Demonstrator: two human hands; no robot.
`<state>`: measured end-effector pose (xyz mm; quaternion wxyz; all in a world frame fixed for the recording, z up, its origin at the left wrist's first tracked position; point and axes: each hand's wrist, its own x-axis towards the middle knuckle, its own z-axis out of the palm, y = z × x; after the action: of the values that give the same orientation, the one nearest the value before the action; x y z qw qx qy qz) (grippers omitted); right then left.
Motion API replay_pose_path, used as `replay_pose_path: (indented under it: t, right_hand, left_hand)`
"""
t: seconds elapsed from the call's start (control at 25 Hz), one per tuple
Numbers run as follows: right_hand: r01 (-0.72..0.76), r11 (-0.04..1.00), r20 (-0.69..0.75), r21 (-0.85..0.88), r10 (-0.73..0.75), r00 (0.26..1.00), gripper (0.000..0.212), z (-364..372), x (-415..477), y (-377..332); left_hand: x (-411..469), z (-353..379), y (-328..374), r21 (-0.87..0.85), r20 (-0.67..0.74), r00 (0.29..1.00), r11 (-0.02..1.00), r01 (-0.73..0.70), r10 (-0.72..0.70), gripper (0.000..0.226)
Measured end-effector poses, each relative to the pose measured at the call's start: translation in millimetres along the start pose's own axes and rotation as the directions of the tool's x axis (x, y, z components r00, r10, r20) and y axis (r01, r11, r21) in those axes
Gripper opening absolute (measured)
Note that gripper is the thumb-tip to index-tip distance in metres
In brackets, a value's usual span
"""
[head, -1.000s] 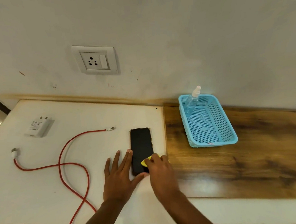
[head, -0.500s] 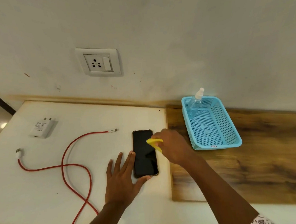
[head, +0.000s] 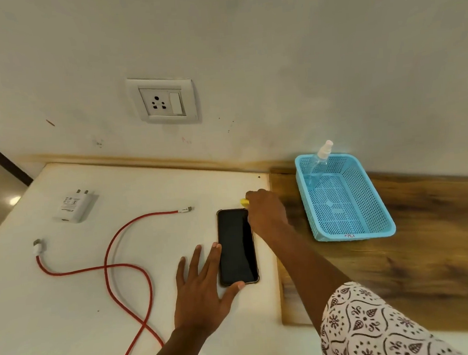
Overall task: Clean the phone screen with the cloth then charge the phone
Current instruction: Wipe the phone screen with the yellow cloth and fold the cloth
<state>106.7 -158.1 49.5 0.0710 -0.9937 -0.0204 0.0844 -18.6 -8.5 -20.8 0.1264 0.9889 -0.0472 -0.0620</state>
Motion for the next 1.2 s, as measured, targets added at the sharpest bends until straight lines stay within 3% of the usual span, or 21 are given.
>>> replay_pose_path:
  t: [0.2, 0.4, 0.48, 0.56, 0.68, 0.76, 0.88, 1.04, 1.2]
  right_hand:
    - [-0.089, 0.995, -0.022, 0.055, 0.09, 0.996, 0.044, 25.0, -10.5, -40.5]
    - [0.228, 0.973, 0.055, -0.028, -0.227, 0.972, 0.032, 36.5, -29.5, -71.3]
    - [0.376, 0.924, 0.071, -0.072, -0.371, 0.926, 0.034, 33.3, -40.1, -55.9]
    - [0.433, 0.896, 0.083, -0.101, -0.426, 0.901, 0.039, 26.2, -44.2, -22.4]
    - [0.157, 0.987, 0.017, -0.043, -0.157, 0.987, 0.044, 25.5, -54.2, 11.2]
    - [-0.004, 1.0, 0.006, 0.003, 0.004, 1.0, 0.042, 36.9, -71.8, -15.7]
    - [0.065, 0.997, 0.059, 0.041, -0.067, 0.996, 0.047, 58.8, -101.8, -61.5]
    - [0.275, 0.961, 0.089, 0.017, -0.275, 0.957, 0.041, 38.8, -103.8, -11.5]
    - [0.109, 0.994, 0.101, 0.015, -0.11, 0.989, 0.04, 40.5, -126.1, -15.1]
  left_hand:
    - [0.2, -1.5, 0.6, -0.007, 0.0, 1.0, 1.0, -0.019, 0.019, 0.08]
    - [0.9, -4.9, 1.1, -0.014, -0.01, 0.998, 0.998, -0.056, 0.056, 0.08]
    - [0.2, -5.0, 0.9, -0.037, -0.008, 0.999, 0.999, -0.037, 0.036, 0.08]
    - [-0.9, -2.1, -0.7, -0.04, -0.024, 0.999, 0.999, -0.032, 0.031, 0.079]
    - [-1.9, -2.0, 0.8, -0.037, -0.033, 0.999, 0.999, -0.037, 0.036, 0.076]
    - [-2.3, -2.9, -0.2, -0.045, -0.044, 0.998, 0.998, -0.045, 0.043, 0.076]
    - [-2.2, -5.0, -1.0, -0.037, -0.049, 0.996, 0.996, -0.082, 0.08, 0.079]
    - [-0.6, 0.3, -0.4, -0.105, -0.047, 0.999, 0.994, -0.024, 0.019, 0.089]
    - [-0.7, 3.6, -0.7, -0.082, -0.053, 0.998, 0.996, -0.031, 0.026, 0.089]
